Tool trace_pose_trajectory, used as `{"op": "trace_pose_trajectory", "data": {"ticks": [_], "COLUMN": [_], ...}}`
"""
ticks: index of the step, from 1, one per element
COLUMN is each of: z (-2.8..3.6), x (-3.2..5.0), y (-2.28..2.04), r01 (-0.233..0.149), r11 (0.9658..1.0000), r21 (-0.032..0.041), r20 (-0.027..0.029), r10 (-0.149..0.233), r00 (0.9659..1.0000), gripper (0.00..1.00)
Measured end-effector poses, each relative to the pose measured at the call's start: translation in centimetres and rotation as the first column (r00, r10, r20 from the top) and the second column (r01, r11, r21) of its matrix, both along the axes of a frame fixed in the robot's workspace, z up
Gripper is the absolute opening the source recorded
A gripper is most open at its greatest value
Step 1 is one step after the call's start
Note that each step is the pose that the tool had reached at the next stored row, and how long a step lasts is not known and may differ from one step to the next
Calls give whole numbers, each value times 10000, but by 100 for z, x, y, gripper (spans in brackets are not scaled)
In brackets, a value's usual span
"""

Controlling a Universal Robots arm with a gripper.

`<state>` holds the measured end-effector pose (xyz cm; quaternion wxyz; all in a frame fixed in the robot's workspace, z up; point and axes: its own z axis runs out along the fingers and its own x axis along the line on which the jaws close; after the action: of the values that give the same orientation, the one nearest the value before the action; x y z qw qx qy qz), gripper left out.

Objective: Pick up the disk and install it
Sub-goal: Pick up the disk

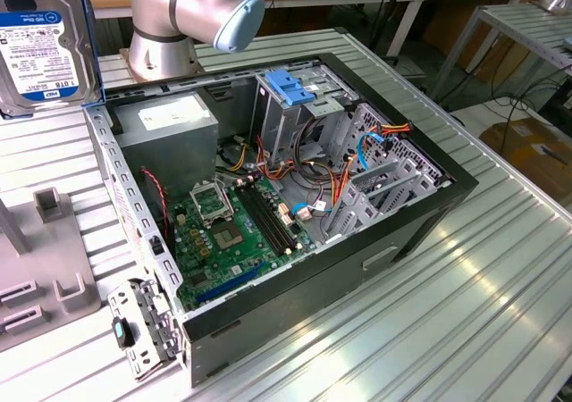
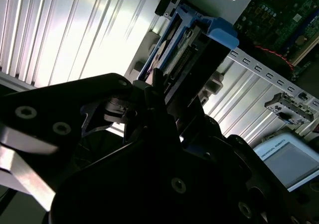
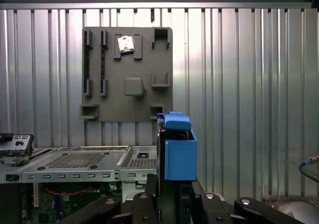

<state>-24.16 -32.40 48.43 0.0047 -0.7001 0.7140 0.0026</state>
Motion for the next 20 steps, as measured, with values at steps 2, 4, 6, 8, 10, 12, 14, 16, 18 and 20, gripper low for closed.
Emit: {"op": "trace_pose_trajectory", "data": {"ticks": [2,4,6,8,10,12,14,16,18,20], "z": [-1,0,0,0,0,0,0,0,0,0], "x": [12,39,66,72,80,92,96,105,109,113], "y": [0,0,0,0,0,0,0,0,0,0], "r01": [-1,0,0,1,0,0,1,1,1,1], "r11": [10000,10000,10000,10000,10000,10000,10000,10000,10000,10000], "r21": [1,0,0,0,0,0,0,1,1,1], "r20": [1,1,0,1,0,0,0,1,0,1], "r10": [1,0,0,-1,0,0,-1,-1,-1,-1], "r00": [10000,10000,10000,10000,10000,10000,10000,10000,10000,10000], "gripper": [35,35,35,35,35,35,35,35,35,35]}}
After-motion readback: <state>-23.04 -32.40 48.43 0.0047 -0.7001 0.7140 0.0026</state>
